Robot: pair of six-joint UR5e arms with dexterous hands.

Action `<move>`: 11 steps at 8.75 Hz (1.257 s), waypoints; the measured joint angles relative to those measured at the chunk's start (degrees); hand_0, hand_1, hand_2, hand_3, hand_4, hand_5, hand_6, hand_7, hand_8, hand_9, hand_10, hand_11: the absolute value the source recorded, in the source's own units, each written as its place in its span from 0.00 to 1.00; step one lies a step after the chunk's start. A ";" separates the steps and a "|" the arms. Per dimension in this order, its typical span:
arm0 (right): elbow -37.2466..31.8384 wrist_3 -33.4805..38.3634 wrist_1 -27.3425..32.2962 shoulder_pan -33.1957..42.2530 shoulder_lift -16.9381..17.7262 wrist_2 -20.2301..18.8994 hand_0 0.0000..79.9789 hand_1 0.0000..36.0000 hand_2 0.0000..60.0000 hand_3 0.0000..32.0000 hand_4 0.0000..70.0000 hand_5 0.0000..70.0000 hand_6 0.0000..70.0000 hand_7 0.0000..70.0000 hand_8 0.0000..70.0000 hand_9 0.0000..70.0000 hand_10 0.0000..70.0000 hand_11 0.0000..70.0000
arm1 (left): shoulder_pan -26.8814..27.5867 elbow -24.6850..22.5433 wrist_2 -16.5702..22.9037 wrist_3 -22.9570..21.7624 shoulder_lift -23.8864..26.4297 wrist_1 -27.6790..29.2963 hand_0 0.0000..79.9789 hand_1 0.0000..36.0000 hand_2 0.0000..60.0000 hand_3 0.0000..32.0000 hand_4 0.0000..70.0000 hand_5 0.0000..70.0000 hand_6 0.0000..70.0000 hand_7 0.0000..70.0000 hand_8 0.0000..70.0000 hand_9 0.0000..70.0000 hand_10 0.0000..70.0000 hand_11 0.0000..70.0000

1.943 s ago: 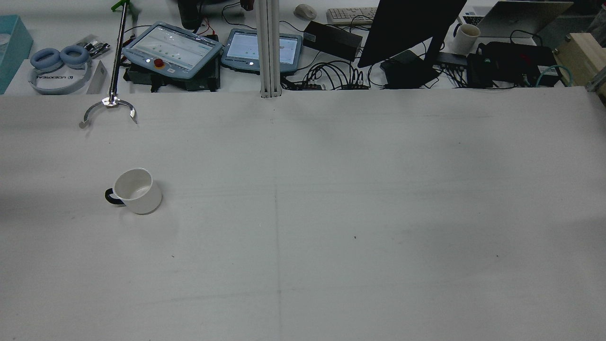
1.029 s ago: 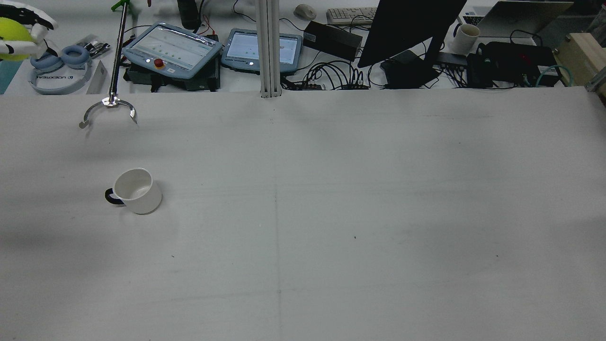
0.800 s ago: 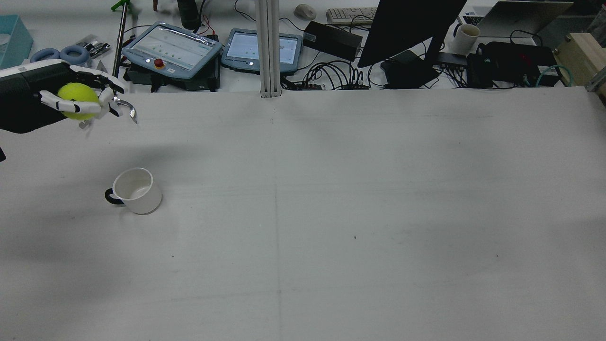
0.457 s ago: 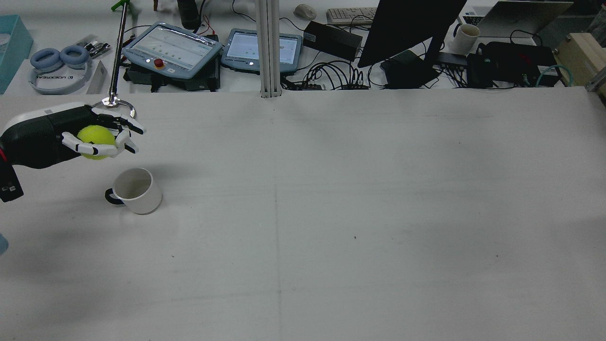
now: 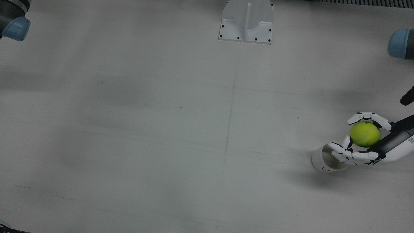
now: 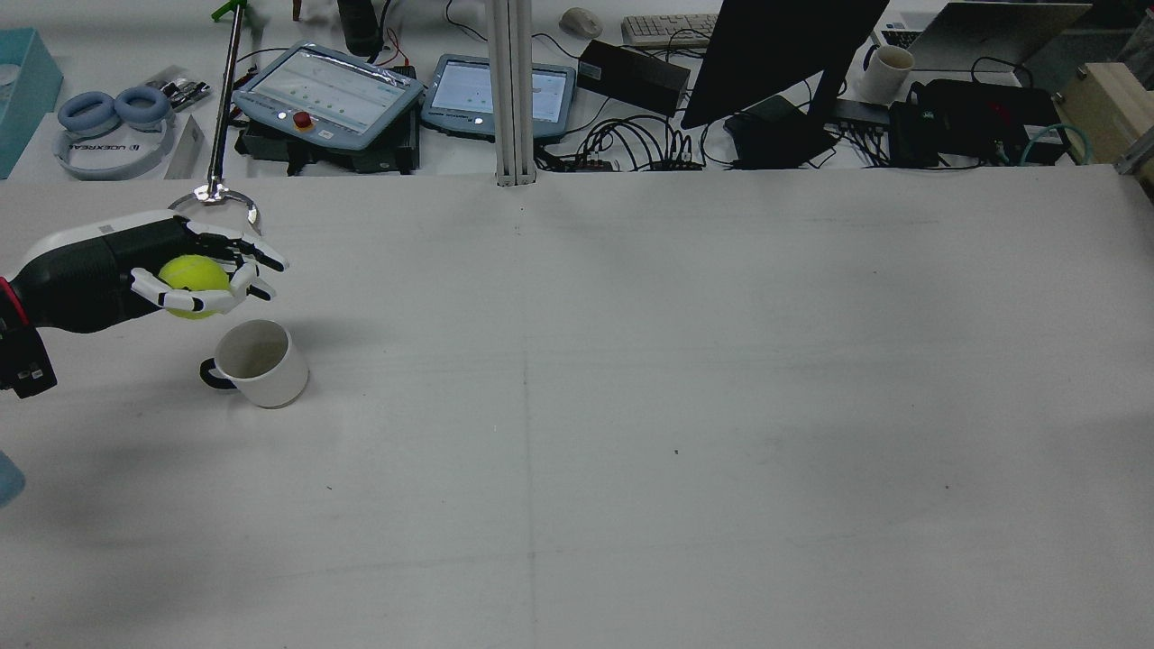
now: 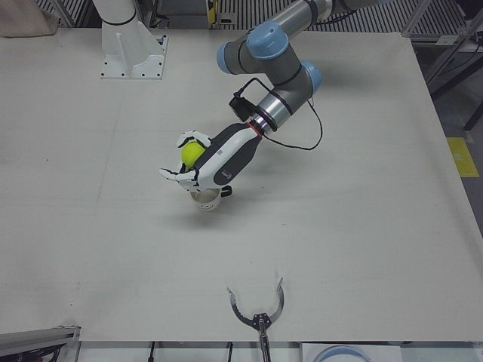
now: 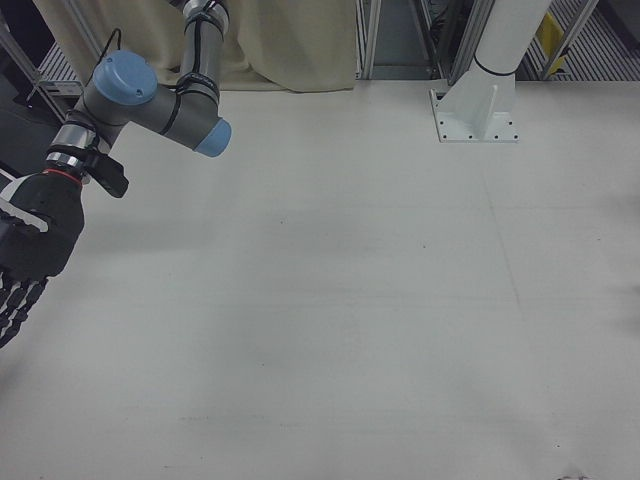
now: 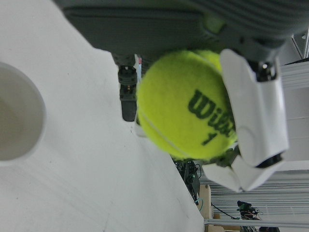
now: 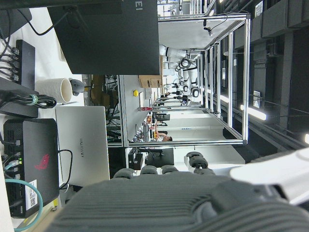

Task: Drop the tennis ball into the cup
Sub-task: 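Position the held tennis ball over the white mug with the left hand, then open the left hand fingers to release the ball into the mug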

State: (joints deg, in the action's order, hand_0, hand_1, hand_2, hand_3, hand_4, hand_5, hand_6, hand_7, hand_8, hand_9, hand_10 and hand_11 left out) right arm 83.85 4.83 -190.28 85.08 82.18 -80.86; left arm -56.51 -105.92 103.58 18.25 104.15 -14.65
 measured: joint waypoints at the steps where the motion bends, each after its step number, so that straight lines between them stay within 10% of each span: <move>1: -0.01 0.00 0.00 0.00 0.00 0.00 0.00 0.00 0.00 0.00 0.00 0.00 0.00 0.00 0.00 0.00 0.00 0.00 | 0.08 0.11 -1.33 0.03 0.20 -0.19 0.67 0.60 0.63 0.00 0.61 0.24 0.92 1.00 0.74 1.00 0.28 0.42; 3: -0.01 0.00 0.00 0.00 0.00 0.00 0.00 0.00 0.00 0.00 0.00 0.00 0.00 0.00 0.00 0.00 0.00 0.00 | 0.46 0.58 -3.37 0.07 0.64 -0.41 0.65 0.58 0.69 0.00 0.58 0.24 1.00 1.00 0.74 1.00 0.28 0.41; 4: -0.01 0.00 0.00 0.00 0.00 0.00 0.00 0.00 0.00 0.00 0.00 0.00 0.00 0.00 0.00 0.00 0.00 0.00 | 0.74 0.73 -3.76 0.12 0.70 -0.51 0.62 0.56 0.80 0.00 0.56 0.22 0.85 1.00 0.69 1.00 0.26 0.39; 5: -0.01 0.00 0.00 0.00 0.00 0.00 0.00 0.00 0.00 0.00 0.00 0.00 0.00 0.00 0.00 0.00 0.00 0.00 | 1.04 0.92 -3.99 0.20 0.70 -0.55 0.61 0.51 0.79 0.00 0.55 0.24 0.96 1.00 0.70 0.99 0.26 0.38; 6: -0.01 0.00 0.00 0.00 0.00 0.00 0.00 0.00 0.00 0.00 0.00 0.00 0.00 0.00 0.00 0.00 0.00 0.00 | 1.20 1.14 -4.56 0.44 0.65 -0.55 0.61 0.51 0.60 0.00 0.48 0.17 0.71 1.00 0.54 0.79 0.17 0.26; 8: -0.01 0.00 0.00 0.00 0.00 0.00 0.00 0.00 0.00 0.00 0.00 0.00 0.00 0.00 0.00 0.00 0.00 0.00 | 1.61 1.34 -5.38 0.75 0.56 -0.30 0.65 0.65 0.32 0.00 0.29 0.06 0.12 0.48 0.03 0.13 0.00 0.02; 11: -0.01 0.00 0.00 0.00 0.00 0.00 0.00 0.00 0.00 0.00 0.00 0.00 0.00 0.00 0.00 0.00 0.00 0.00 | 1.94 1.36 -5.51 0.75 0.49 0.42 0.68 0.75 0.27 0.00 0.20 0.04 0.02 0.31 0.00 0.04 0.00 0.00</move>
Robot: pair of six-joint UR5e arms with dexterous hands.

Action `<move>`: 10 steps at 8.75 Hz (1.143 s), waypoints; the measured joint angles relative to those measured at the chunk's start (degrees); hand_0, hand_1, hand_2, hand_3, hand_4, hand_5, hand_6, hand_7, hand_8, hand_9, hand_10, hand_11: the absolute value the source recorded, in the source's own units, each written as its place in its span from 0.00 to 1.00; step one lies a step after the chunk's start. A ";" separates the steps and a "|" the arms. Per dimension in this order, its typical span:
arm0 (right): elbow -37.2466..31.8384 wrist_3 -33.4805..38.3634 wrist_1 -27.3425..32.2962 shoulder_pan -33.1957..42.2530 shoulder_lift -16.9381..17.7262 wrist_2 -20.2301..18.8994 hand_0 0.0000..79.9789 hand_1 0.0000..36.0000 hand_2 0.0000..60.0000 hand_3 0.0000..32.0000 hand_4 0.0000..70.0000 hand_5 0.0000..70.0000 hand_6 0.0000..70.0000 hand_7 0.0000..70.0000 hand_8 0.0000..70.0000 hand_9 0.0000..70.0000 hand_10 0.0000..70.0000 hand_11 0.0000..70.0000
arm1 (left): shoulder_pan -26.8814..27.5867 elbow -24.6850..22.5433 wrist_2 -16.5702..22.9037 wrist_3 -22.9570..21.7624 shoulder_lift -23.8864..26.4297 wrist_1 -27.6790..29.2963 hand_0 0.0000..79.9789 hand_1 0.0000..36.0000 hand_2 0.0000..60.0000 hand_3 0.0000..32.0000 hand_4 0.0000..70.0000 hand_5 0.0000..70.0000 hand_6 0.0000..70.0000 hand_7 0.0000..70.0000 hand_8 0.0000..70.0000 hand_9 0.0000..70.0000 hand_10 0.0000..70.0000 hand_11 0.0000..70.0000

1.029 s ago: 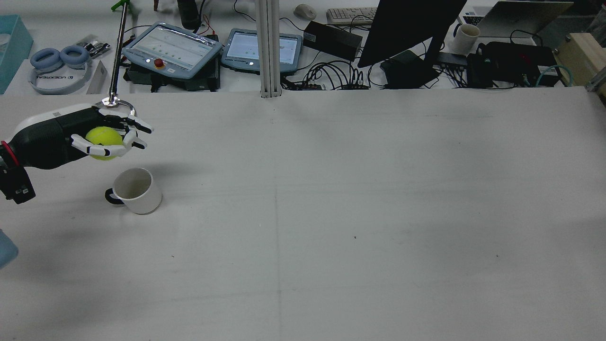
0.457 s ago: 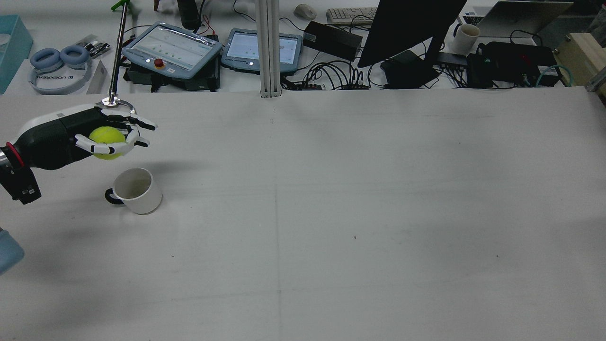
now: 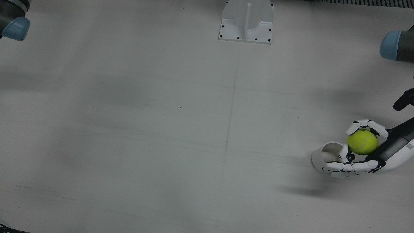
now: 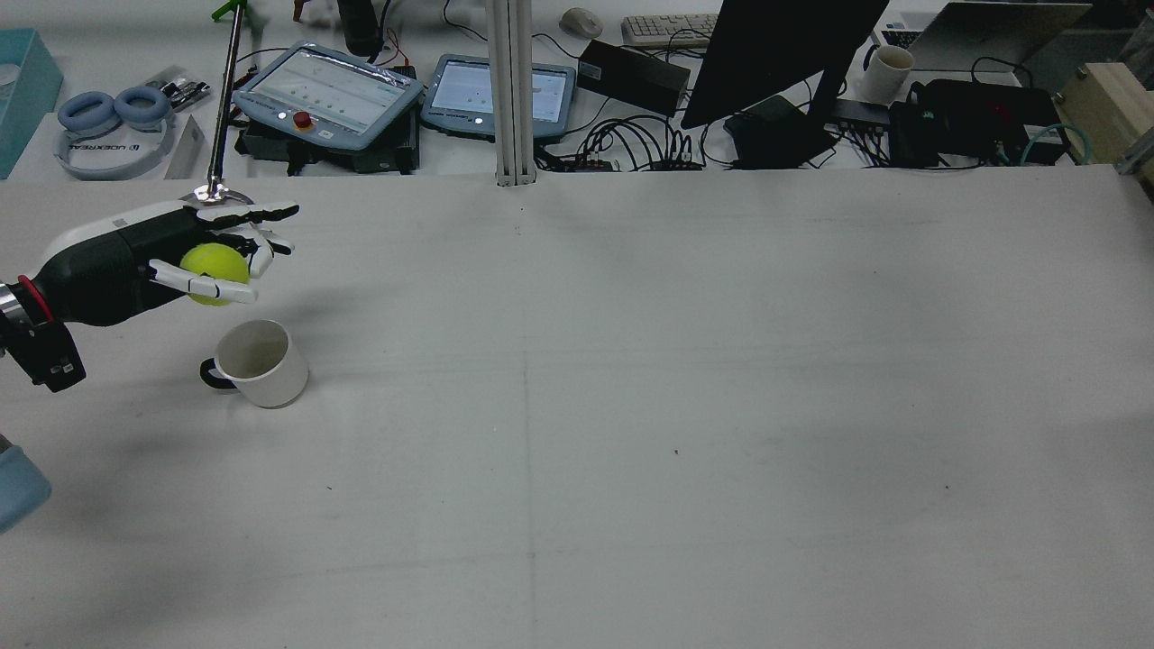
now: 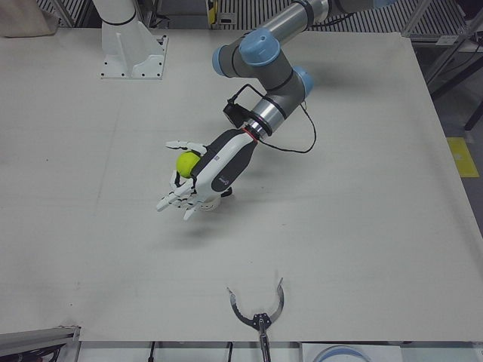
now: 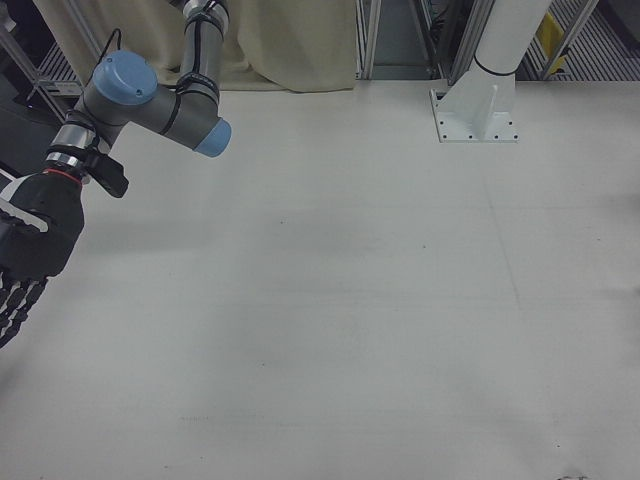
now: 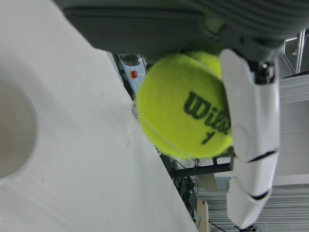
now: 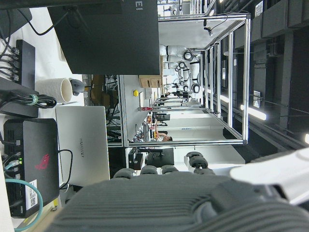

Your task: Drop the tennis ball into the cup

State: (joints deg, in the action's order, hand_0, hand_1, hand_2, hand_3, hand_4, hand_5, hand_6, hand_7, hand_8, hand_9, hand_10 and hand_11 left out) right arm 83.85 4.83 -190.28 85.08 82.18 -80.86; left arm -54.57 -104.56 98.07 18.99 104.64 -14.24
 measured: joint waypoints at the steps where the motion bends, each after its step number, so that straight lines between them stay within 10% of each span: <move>1: 0.00 0.00 0.00 0.00 0.00 0.00 0.00 0.00 0.00 0.00 0.00 0.00 0.00 0.00 0.00 0.00 0.00 0.00 | 0.07 0.01 0.01 0.00 -0.08 0.18 0.68 0.75 0.30 0.00 0.19 0.05 0.04 0.28 0.00 0.04 0.00 0.00; 7: 0.00 0.00 0.00 0.00 0.00 0.00 0.00 0.00 0.00 0.00 0.00 0.00 0.00 0.00 0.00 0.00 0.00 0.00 | -0.02 -1.29 0.25 -0.57 -0.37 0.59 0.70 0.80 0.33 0.00 0.18 0.05 0.03 0.35 0.00 0.05 0.00 0.00; 8: 0.00 0.00 0.00 0.00 0.00 0.00 0.00 0.00 0.00 0.00 0.00 0.00 0.00 0.00 0.00 0.00 0.00 0.00 | -1.46 -2.88 0.42 -0.84 0.53 -0.65 0.70 0.79 0.32 0.00 0.14 0.07 0.13 0.30 0.02 0.04 0.00 0.00; 10: 0.00 0.00 0.00 0.00 0.00 0.00 0.00 0.00 0.00 0.00 0.00 0.00 0.00 0.00 0.00 0.00 0.00 0.00 | -8.52 -1.52 0.65 -0.72 6.52 -4.32 0.72 0.85 0.24 0.00 0.00 0.05 0.00 0.21 0.00 0.02 0.00 0.00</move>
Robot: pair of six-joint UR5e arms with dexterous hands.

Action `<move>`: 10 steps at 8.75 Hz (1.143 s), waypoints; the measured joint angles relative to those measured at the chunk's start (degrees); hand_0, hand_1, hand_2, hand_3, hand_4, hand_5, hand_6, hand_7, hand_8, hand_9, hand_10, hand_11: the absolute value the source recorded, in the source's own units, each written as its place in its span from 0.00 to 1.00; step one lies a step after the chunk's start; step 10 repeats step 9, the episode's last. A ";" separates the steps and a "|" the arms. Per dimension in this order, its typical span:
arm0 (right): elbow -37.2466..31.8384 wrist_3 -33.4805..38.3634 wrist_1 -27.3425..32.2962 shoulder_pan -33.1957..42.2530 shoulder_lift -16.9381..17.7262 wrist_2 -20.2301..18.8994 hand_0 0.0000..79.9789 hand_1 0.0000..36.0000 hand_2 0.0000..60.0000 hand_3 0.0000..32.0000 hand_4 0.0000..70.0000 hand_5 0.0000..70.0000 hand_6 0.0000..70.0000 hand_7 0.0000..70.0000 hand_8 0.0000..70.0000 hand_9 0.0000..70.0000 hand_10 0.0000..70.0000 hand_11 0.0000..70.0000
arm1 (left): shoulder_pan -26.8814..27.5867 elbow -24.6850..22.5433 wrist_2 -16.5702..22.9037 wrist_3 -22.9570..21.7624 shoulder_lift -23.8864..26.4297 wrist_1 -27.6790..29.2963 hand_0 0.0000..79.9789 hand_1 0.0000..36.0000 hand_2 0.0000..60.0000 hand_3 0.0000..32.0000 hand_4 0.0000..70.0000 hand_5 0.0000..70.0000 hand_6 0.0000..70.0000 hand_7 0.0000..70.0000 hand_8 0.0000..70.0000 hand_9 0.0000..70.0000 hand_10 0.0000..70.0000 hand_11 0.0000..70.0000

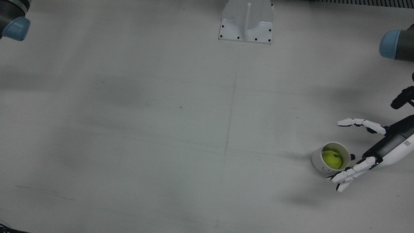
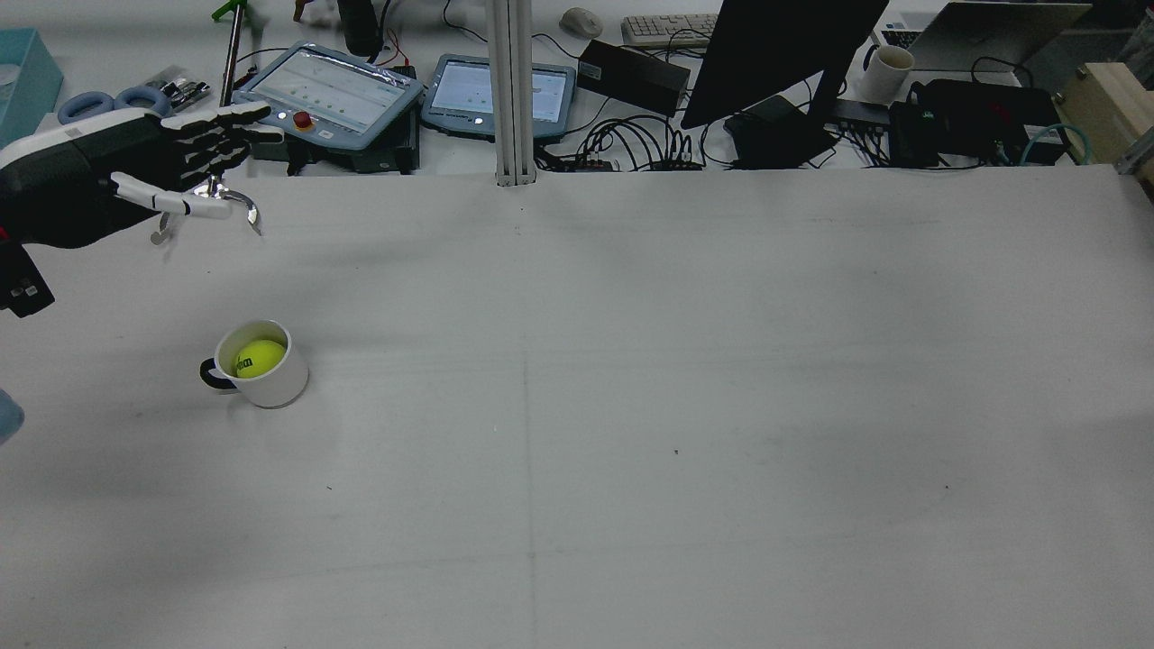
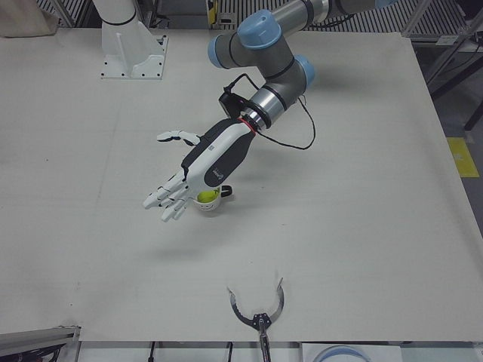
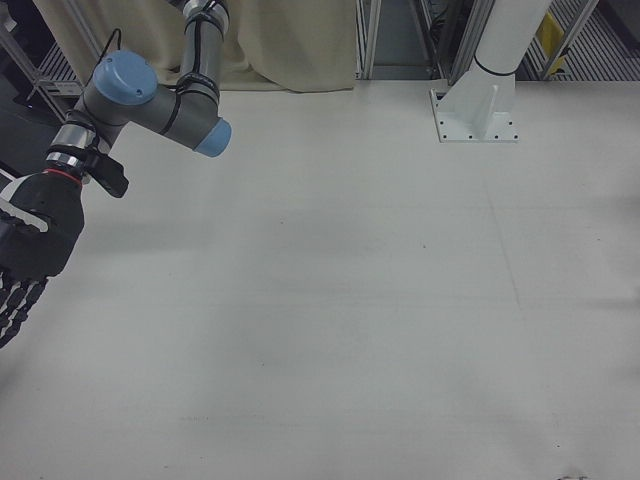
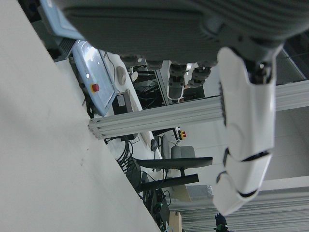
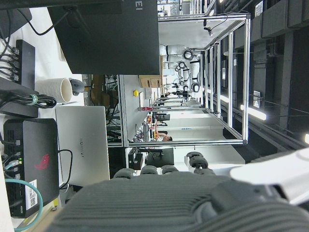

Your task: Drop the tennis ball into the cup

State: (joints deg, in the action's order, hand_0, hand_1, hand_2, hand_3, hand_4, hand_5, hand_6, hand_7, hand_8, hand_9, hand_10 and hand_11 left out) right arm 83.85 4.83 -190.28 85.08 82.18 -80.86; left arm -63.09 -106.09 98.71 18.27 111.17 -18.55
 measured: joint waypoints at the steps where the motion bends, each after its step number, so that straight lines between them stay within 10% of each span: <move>1: 0.02 0.00 0.00 0.00 0.00 0.00 0.00 0.00 0.00 0.00 0.00 0.00 0.00 0.00 0.00 0.00 0.00 0.00 | -3.75 3.46 0.05 -0.05 2.99 -0.44 0.74 0.88 0.20 0.00 0.00 0.06 0.00 0.18 0.00 0.02 0.00 0.00; 5: 0.08 0.00 0.00 0.00 0.00 0.00 0.00 0.00 0.00 0.00 0.00 0.00 0.00 0.00 0.00 0.00 0.00 0.00 | -17.01 12.54 0.06 -0.28 3.30 0.83 0.78 0.95 0.21 0.00 0.00 0.07 0.00 0.17 0.00 0.01 0.00 0.00; 10: 0.09 0.00 0.00 0.00 0.00 0.00 0.00 0.00 0.00 0.00 0.00 0.00 0.00 0.00 0.00 0.00 0.00 0.00 | -20.45 13.36 0.16 -0.69 1.92 -1.10 0.83 0.98 0.15 0.00 0.00 0.08 0.00 0.18 0.00 0.01 0.00 0.00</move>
